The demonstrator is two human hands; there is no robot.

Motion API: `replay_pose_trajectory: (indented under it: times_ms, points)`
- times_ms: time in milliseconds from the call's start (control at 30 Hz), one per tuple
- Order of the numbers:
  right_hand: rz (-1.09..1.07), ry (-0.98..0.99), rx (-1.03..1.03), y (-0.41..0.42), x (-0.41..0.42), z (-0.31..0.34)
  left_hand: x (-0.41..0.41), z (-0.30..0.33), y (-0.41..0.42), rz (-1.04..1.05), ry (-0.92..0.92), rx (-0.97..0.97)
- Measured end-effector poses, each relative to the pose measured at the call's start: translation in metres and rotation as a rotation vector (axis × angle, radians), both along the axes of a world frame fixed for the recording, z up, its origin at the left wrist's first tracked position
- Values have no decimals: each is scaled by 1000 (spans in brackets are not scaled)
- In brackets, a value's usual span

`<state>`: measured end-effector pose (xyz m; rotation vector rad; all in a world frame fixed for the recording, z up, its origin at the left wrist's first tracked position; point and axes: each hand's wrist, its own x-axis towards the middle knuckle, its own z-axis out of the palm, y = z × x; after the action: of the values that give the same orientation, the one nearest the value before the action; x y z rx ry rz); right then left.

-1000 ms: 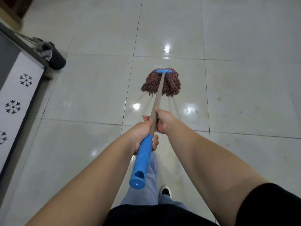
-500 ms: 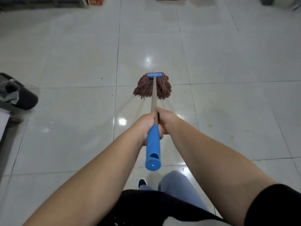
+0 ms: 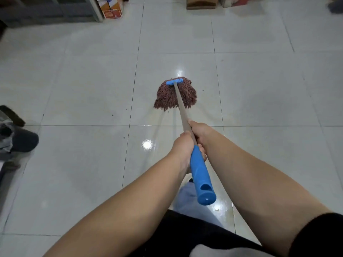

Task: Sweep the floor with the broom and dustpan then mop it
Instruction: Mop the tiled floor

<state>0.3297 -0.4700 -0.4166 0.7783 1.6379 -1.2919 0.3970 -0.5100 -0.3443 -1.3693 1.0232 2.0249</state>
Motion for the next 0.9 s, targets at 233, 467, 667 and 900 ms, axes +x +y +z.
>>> replay_pose_trajectory:
  times_ms: [233, 467, 667, 900]
  points:
    - [-60, 29, -70, -22, -104, 12, -110, 9, -18, -68, -51, -58]
    - [-101, 95, -131, -49, -211, 24, -222, 13, -56, -187, 25, -35]
    - [-83, 401, -299, -117, -318, 70, -347, 58, -155, -169, 252, 63]
    - [61, 736, -376, -195, -464, 176, -514, 147, -260, -89, 377, -10]
